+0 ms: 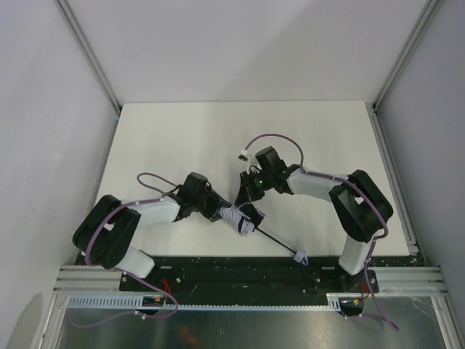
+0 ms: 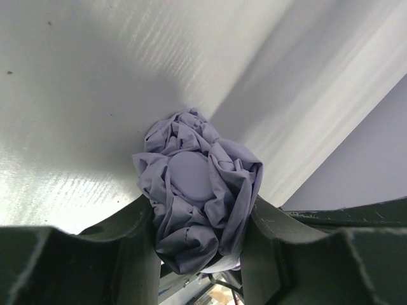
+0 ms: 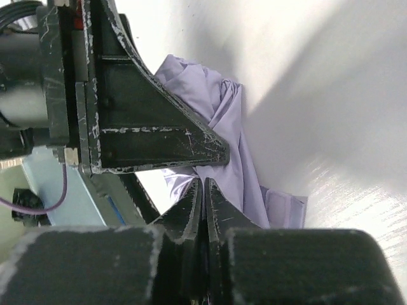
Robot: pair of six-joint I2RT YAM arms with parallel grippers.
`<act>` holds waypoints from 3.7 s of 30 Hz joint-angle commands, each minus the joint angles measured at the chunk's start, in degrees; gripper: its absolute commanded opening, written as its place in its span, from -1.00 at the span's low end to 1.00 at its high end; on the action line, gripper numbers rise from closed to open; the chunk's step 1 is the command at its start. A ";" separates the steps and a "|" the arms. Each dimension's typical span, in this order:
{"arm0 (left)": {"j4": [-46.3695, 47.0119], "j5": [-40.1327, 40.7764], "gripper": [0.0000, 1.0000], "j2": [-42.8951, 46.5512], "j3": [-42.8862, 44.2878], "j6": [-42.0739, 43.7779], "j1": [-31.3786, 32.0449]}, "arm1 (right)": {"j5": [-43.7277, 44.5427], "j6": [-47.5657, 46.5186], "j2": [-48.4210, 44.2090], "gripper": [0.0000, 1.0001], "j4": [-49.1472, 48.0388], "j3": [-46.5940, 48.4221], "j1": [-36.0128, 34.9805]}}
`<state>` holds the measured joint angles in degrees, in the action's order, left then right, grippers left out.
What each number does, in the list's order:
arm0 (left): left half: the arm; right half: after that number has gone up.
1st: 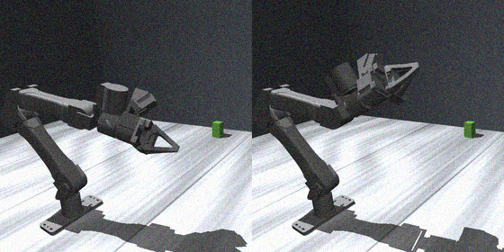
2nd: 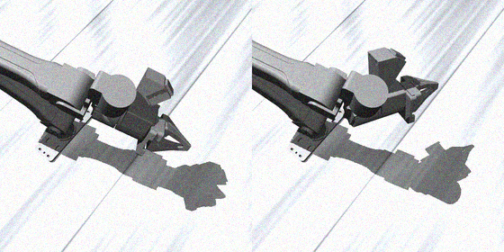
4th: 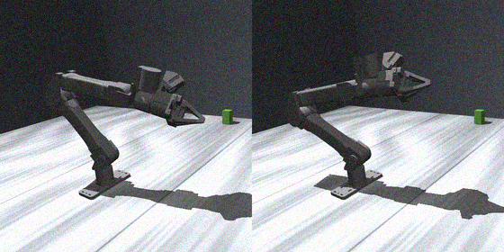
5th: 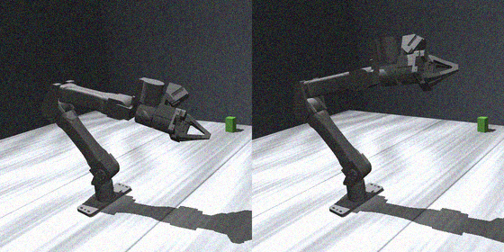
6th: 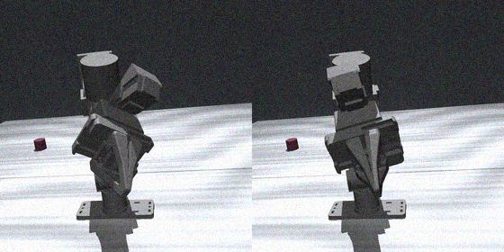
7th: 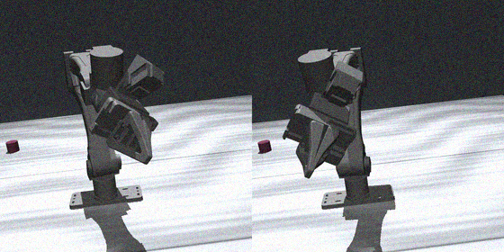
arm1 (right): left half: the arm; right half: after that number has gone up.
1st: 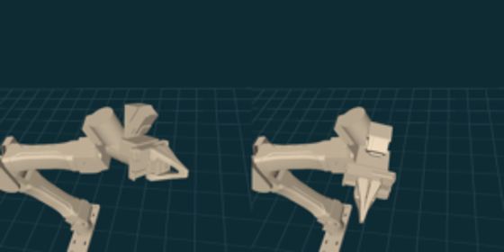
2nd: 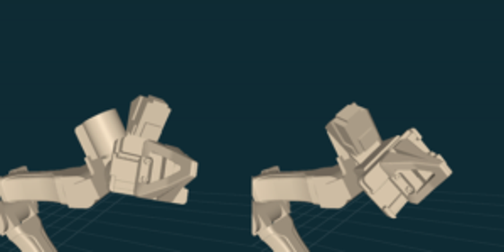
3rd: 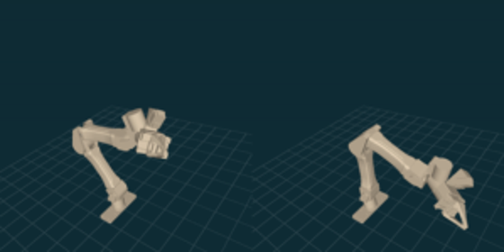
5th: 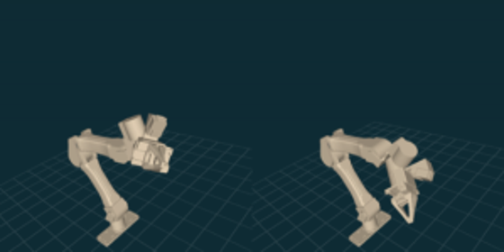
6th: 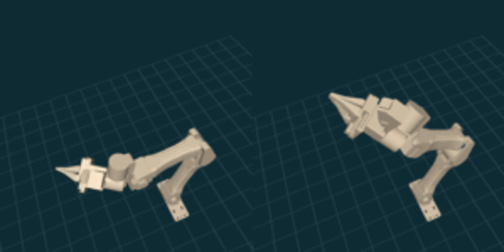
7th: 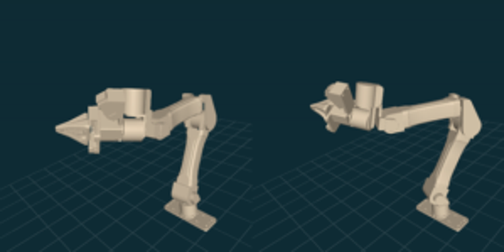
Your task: Put away the umbrella
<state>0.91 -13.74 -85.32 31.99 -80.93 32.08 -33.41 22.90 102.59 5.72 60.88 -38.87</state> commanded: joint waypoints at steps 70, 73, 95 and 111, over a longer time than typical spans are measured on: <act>3.36 -3.21 -1.00 37.11 8.38 7.94 -13.42 | 52.01 -13.50 -24.95 -0.31 6.47 15.88 -22.27; 4.42 -4.05 -1.00 36.81 9.19 7.72 -13.42 | 42.01 -11.01 -25.26 -0.59 7.11 14.89 -18.82; 22.66 -10.05 -1.00 36.48 8.10 7.25 -13.31 | -1.54 16.03 -27.65 -0.46 -18.48 -0.33 -1.08; 34.60 -11.52 -1.00 34.71 6.93 3.79 -13.22 | -9.66 29.25 -21.57 0.11 -23.71 -0.42 3.61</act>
<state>25.39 -24.82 -51.29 37.58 -75.16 18.83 -38.06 49.23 79.35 -16.25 60.80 -34.09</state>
